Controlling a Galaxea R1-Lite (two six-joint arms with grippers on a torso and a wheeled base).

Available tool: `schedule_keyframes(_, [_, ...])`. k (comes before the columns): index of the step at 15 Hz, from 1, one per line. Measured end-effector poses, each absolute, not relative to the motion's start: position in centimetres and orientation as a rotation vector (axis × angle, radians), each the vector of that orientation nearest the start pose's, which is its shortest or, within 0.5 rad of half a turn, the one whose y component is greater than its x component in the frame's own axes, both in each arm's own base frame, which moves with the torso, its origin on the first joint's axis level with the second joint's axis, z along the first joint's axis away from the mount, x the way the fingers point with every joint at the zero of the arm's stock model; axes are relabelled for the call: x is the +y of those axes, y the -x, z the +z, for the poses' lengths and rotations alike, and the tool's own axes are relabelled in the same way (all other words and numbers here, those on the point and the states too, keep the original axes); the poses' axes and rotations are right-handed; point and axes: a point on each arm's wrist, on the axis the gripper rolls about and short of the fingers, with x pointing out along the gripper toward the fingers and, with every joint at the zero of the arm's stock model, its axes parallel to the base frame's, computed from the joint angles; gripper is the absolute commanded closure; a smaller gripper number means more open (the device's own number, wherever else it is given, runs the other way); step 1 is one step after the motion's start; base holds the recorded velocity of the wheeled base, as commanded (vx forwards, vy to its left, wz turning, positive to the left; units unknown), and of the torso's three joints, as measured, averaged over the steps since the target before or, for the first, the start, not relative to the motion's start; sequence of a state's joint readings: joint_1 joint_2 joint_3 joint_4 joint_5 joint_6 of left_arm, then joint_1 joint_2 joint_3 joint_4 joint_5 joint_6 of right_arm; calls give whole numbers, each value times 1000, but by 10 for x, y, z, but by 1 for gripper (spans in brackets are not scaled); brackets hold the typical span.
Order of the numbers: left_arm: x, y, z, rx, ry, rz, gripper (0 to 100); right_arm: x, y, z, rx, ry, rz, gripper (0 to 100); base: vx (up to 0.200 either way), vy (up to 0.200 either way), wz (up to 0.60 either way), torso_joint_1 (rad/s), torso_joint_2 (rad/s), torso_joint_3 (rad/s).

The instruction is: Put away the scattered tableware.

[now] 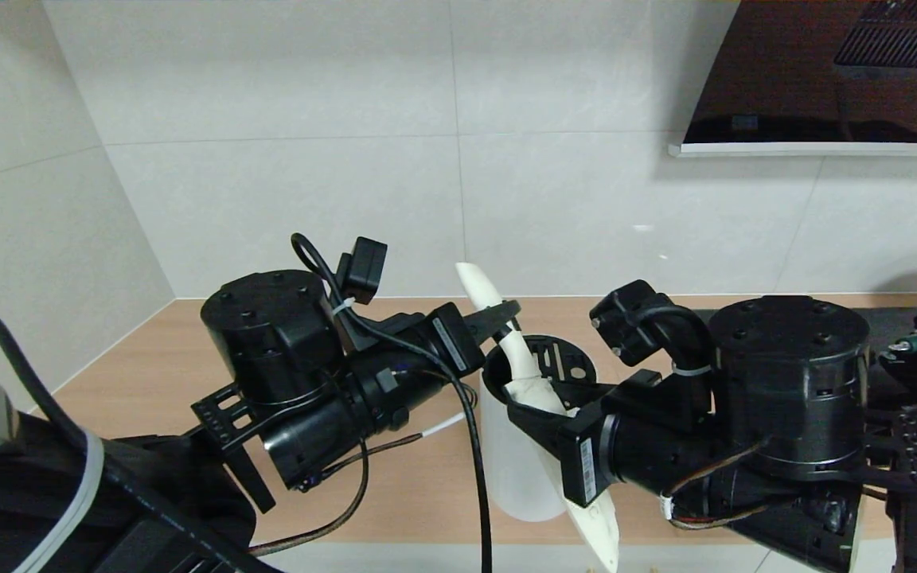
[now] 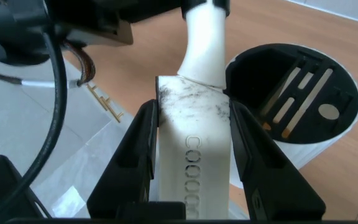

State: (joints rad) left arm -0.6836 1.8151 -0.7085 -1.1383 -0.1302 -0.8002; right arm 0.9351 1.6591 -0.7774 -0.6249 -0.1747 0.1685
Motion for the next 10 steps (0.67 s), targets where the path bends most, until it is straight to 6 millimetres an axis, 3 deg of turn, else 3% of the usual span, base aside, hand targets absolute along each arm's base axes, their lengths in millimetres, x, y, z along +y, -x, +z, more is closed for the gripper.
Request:
schedule_keyframes(9, [-205,-245,172,282,720,-781,100,235,-178,187,284,-21,732,100,0,0,0,0,0,0])
schedule_keyframes(10, [-205,-245,172,274,710,-772,100,235,-178,187,284,-21,731,0,0,0,0,0,0,0])
